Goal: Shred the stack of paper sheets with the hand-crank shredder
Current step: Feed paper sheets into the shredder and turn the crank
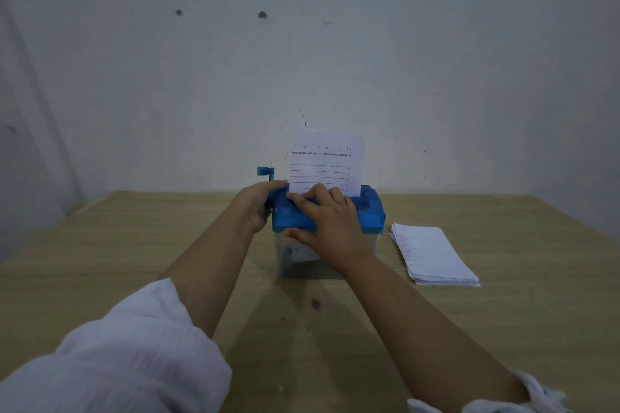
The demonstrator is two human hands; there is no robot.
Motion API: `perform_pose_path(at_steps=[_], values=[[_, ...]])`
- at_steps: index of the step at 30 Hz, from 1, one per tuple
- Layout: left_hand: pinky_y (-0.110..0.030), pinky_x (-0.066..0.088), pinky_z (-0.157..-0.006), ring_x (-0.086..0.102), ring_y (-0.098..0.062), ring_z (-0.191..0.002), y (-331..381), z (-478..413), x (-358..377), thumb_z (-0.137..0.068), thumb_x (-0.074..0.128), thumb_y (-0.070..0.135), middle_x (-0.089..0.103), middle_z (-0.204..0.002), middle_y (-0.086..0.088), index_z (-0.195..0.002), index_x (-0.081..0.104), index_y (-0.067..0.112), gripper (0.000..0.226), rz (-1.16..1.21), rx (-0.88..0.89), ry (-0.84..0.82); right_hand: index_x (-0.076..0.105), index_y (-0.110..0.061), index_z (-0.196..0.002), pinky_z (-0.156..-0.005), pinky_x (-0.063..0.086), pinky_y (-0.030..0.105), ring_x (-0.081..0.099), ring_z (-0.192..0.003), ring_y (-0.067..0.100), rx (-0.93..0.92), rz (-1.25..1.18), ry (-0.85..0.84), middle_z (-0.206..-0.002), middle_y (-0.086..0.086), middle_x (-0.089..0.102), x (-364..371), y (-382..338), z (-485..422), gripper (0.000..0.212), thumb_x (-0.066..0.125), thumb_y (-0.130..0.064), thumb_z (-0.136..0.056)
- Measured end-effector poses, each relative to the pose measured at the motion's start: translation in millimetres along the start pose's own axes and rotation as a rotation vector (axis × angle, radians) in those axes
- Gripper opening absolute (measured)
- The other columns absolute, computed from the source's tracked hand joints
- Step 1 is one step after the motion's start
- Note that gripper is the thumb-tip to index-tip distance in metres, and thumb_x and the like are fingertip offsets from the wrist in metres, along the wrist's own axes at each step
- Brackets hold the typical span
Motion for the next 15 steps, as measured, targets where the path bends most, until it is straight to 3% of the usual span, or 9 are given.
perform_pose_path(at_steps=[4,9,12,15], values=[[-0.037,0.048,-0.090,0.058,-0.022,-0.094,-5,3,1,-0.089,0.062,0.019,0.062,-0.102,-0.009,-0.103,0.060,0.006,0.019,0.059,0.010,-0.062,0.044,-0.026,-0.138,-0.093,0.027,0.032,0.040,-0.108,0.019,-0.006,-0.006,0.036,-0.117,0.001,0.047,0,-1,0,0.060,0.060,-0.049,-0.085],[-0.035,0.053,-0.075,0.061,-0.023,-0.094,-8,1,3,-0.092,0.058,0.016,0.063,-0.110,-0.010,-0.117,0.057,0.010,0.026,0.199,0.028,-0.101,0.046,-0.025,-0.136,-0.093,0.029,0.032,0.040,-0.107,0.019,-0.004,-0.009,0.052,-0.115,0.000,0.047,1,-1,0,0.059,0.061,-0.049,-0.084],[-0.034,0.053,-0.071,0.061,-0.021,-0.084,-10,2,8,-0.093,0.055,0.012,0.063,-0.097,-0.006,-0.100,0.058,0.016,0.009,0.272,0.028,-0.113,0.047,-0.025,-0.136,-0.093,0.029,0.032,0.040,-0.106,0.020,-0.004,-0.017,0.056,-0.115,0.001,0.047,2,0,0,0.059,0.061,-0.048,-0.084],[-0.029,0.056,-0.064,0.062,-0.018,-0.082,-6,2,10,-0.094,0.052,0.008,0.064,-0.095,-0.003,-0.089,0.058,0.018,0.013,0.288,0.087,-0.118,0.045,-0.025,-0.137,-0.093,0.029,0.032,0.040,-0.108,0.020,-0.006,-0.011,0.052,-0.117,0.001,0.047,2,-1,-1,0.059,0.060,-0.048,-0.084]])
Point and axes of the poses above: each hand's wrist, its own z-axis away from the middle knuckle, its own x-axis out of the palm, y = z × x, the point moved 5 cm from there along -z, towards the middle knuckle
